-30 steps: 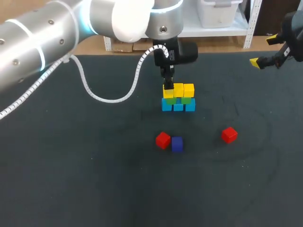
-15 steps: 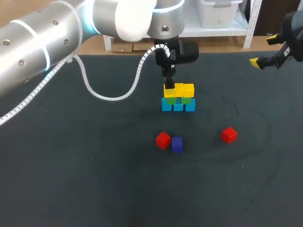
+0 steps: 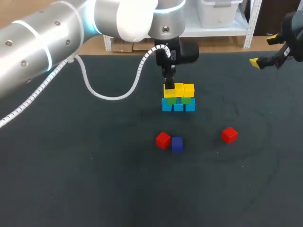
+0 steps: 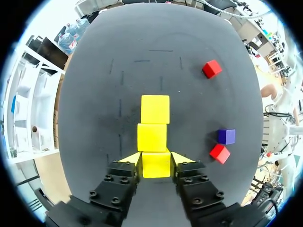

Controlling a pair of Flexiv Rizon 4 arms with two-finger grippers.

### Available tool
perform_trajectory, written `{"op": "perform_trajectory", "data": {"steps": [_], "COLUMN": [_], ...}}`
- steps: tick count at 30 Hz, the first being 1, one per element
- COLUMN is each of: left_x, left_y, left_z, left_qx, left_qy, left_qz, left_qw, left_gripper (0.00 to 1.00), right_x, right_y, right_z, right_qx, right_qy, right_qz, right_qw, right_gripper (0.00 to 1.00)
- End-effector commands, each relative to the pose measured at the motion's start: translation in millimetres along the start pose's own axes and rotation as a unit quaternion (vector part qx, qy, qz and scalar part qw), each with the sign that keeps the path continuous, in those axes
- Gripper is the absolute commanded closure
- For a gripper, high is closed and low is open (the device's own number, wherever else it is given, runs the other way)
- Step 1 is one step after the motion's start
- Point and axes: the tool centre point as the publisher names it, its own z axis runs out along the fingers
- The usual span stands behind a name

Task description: Place the blue cubes, place green cubes on the blue cubes, place the yellow cubes on the green cubes, then place the red cubes on the yellow cubes, and place purple cube on the red cubes.

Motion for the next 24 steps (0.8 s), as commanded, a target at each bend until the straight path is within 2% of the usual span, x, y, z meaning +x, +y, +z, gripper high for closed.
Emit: {"op": "perform_trajectory", "data": {"steps": [1, 4, 8, 10, 12, 17, 21, 24], "left_x": [-2.4, -3.0, -3.6, -3.3, -1.1, 10.8, 24.4, 30.4], "left_y": [3.0, 3.0, 3.2, 3.5, 4.9, 8.9, 7.6, 3.2], "left_z": [-0.5, -0.6, -0.9, -2.0, -4.2, -20.3, -33.4, -37.5], "left_qx": [0.004, 0.005, 0.006, 0.006, 0.006, -0.007, -0.017, -0.047], "left_qy": [0.002, 0.002, 0.002, 0.002, 0.003, -0.016, -0.029, -0.035], "left_qz": [0.000, 0.000, -0.001, -0.002, -0.013, -0.045, -0.113, -0.139], "left_qw": [1.000, 1.000, 1.000, 1.000, 1.000, 0.999, 0.993, 0.989], "left_gripper": [0.54, 0.43, 0.34, 0.23, 0.00, 0.00, 0.00, 0.00], "right_x": [-0.1, -0.1, -0.1, -0.1, -0.1, -0.1, -0.1, -0.1], "right_y": [0.7, 0.7, 0.7, 0.7, 0.7, 0.7, 0.7, 0.7], "right_z": [-0.7, -0.7, -0.7, -0.7, -0.7, -0.7, -0.7, -0.7], "right_qx": [0.001, 0.001, 0.001, 0.001, 0.001, 0.001, 0.001, 0.001], "right_qy": [0.001, 0.001, 0.001, 0.001, 0.001, 0.001, 0.001, 0.001], "right_qz": [0.000, 0.000, 0.000, 0.000, 0.000, 0.000, 0.000, 0.000], "right_qw": [1.000, 1.000, 1.000, 1.000, 1.000, 1.000, 1.000, 1.000], "right_gripper": [0.00, 0.00, 0.00, 0.00, 0.00, 0.00, 0.00, 0.00]}}
